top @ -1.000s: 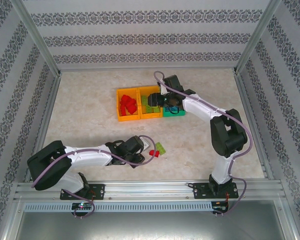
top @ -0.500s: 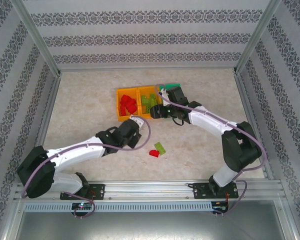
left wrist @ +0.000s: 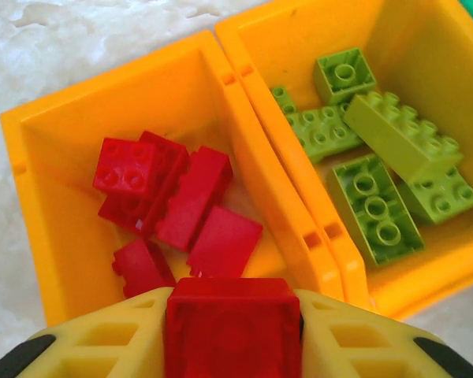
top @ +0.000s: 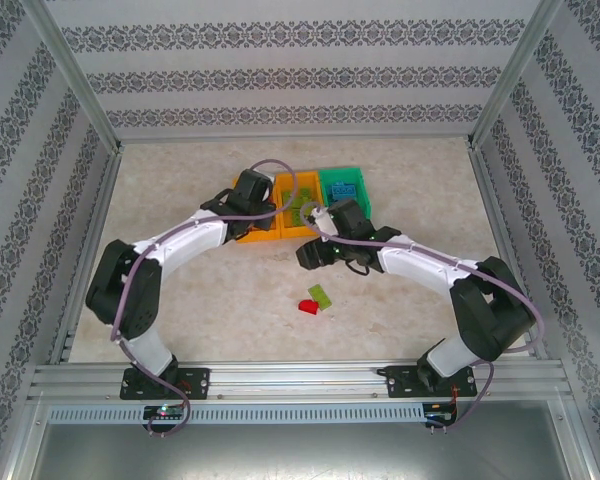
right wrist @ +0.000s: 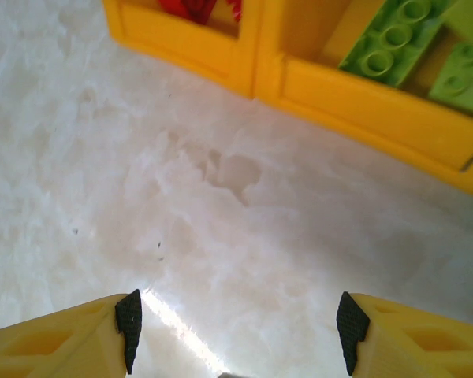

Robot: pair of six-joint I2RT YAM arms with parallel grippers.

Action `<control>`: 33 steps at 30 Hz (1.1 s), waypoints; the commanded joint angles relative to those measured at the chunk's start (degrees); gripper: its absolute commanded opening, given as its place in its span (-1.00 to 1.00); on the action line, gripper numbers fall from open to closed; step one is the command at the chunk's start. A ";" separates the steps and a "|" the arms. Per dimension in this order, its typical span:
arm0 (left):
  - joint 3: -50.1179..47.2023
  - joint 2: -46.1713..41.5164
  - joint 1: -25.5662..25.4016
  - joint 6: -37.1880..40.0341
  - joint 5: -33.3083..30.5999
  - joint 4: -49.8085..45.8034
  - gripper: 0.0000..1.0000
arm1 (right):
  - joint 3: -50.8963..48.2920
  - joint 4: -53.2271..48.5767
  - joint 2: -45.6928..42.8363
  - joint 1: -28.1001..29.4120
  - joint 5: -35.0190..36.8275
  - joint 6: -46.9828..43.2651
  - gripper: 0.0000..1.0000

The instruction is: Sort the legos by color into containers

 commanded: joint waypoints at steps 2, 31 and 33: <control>4.77 3.80 2.82 -4.19 -0.43 -6.15 -0.22 | -2.32 -0.76 -2.37 2.72 -0.24 -5.01 0.41; 0.82 -2.07 5.20 -13.24 6.62 -2.78 0.99 | -9.89 -6.61 -4.20 17.35 5.67 -8.69 0.43; 0.26 -2.89 5.26 -13.41 6.70 -2.44 0.99 | -9.91 -6.76 -3.68 17.63 5.86 -8.28 0.41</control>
